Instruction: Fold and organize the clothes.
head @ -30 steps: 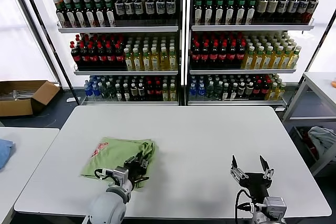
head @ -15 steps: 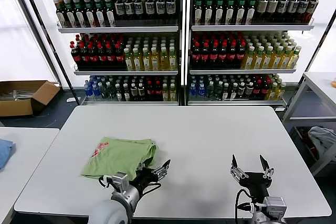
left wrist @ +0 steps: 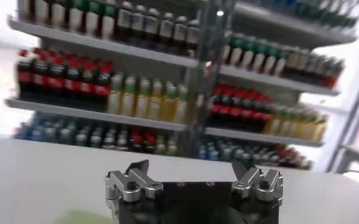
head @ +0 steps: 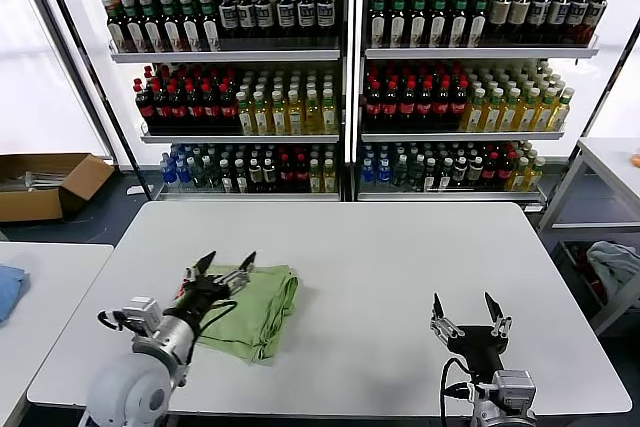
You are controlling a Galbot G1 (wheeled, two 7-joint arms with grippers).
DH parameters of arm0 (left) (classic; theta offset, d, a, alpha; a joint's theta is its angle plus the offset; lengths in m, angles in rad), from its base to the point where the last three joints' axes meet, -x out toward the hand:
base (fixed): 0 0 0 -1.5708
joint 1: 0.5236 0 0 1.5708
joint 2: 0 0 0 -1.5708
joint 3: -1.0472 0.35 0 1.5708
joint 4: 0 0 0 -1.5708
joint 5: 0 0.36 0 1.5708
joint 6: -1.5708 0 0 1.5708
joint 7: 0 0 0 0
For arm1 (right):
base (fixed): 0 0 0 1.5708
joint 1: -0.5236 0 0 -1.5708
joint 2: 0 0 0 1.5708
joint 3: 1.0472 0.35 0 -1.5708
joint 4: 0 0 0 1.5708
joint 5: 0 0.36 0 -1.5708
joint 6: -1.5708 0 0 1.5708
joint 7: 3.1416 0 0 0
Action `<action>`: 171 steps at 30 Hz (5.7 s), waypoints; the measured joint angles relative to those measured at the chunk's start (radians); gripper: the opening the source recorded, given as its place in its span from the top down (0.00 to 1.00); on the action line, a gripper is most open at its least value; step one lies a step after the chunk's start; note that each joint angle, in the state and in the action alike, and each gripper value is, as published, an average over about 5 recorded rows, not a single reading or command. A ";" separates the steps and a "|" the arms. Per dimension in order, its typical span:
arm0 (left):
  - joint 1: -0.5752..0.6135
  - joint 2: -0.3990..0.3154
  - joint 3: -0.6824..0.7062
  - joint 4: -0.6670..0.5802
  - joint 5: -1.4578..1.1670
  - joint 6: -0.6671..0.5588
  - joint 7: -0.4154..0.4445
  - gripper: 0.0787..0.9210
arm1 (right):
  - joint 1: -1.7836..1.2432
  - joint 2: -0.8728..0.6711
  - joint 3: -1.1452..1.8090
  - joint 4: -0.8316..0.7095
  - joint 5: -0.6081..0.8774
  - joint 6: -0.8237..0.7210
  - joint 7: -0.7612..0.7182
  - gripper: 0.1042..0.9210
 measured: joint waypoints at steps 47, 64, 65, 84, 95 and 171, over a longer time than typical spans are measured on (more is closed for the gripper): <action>-0.064 0.061 -0.052 0.405 0.069 -0.047 0.140 0.35 | 0.015 0.015 -0.031 -0.011 -0.017 -0.006 -0.024 0.12; -0.041 0.044 -0.054 0.369 0.052 -0.048 0.171 0.92 | 0.021 0.018 -0.026 -0.017 -0.016 -0.002 -0.019 0.12; -0.039 0.045 -0.056 0.367 0.052 -0.049 0.171 0.94 | 0.023 0.018 -0.025 -0.018 -0.014 -0.001 -0.018 0.12; -0.042 0.201 -0.263 0.388 0.013 -0.079 0.117 0.95 | 0.071 -0.008 -0.026 -0.024 0.024 -0.010 -0.005 0.12; -0.033 0.344 -0.361 0.400 0.009 -0.063 0.106 0.95 | 0.083 0.003 -0.033 -0.038 0.034 -0.006 -0.002 0.12; -0.052 -0.005 0.034 0.013 0.189 0.063 -0.189 0.12 | 0.676 0.024 -0.474 -0.533 0.632 -0.158 0.113 0.12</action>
